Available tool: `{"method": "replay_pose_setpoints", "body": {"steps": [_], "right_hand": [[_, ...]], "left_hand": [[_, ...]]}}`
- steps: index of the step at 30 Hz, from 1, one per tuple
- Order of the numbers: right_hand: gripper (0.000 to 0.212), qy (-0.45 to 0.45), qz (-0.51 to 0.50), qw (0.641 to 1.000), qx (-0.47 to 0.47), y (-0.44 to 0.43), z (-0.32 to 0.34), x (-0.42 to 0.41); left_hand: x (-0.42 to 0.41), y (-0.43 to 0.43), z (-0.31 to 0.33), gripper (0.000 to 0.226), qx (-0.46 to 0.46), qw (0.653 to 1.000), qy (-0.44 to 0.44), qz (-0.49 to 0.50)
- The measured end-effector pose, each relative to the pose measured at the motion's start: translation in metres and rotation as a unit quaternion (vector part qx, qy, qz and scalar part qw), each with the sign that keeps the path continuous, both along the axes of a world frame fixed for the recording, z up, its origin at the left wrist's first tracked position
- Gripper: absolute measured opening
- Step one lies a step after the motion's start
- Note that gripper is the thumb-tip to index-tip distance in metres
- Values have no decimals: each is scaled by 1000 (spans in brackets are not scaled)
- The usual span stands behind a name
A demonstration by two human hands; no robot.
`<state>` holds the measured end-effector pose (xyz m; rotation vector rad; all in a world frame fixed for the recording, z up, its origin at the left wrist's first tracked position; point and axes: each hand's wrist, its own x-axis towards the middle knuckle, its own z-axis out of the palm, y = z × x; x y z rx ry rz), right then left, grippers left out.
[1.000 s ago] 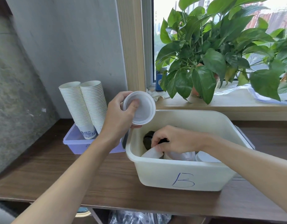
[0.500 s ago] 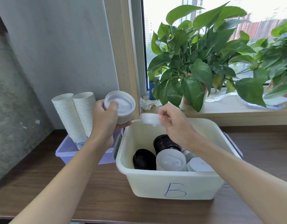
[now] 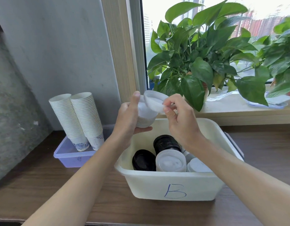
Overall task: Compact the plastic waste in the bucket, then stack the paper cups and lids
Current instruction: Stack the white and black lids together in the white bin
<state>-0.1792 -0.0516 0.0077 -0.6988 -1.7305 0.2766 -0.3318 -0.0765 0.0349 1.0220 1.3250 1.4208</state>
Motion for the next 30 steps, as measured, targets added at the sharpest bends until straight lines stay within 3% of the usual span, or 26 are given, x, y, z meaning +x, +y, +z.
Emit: {"method": "replay_pose_setpoints", "body": {"steps": [3, 5, 8, 10, 14, 16, 23, 30], "right_hand": [[7, -56, 46, 997, 0, 1, -2, -1], [6, -82, 68, 994, -16, 1, -1, 0], [10, 4, 90, 989, -117, -3, 9, 3], [20, 101, 89, 967, -216, 4, 19, 6], [45, 96, 167, 890, -414, 21, 20, 15], [50, 122, 200, 862, -451, 22, 13, 16], [30, 120, 129, 909, -378, 19, 5, 13], [31, 42, 54, 965, -253, 14, 6, 11]], "left_hand": [[9, 2, -2, 74, -15, 999, -9, -35], [13, 4, -4, 64, -17, 999, -14, -32], [16, 5, -8, 40, -6, 1000, -11, -17], [17, 4, -9, 37, 12, 999, -19, -24], [24, 4, -9, 35, 50, 996, 1, -70], [27, 3, -13, 32, 56, 993, 22, -98], [27, 5, -21, 32, 91, 987, 59, -120], [25, 5, -22, 36, 109, 984, 78, -116]]}}
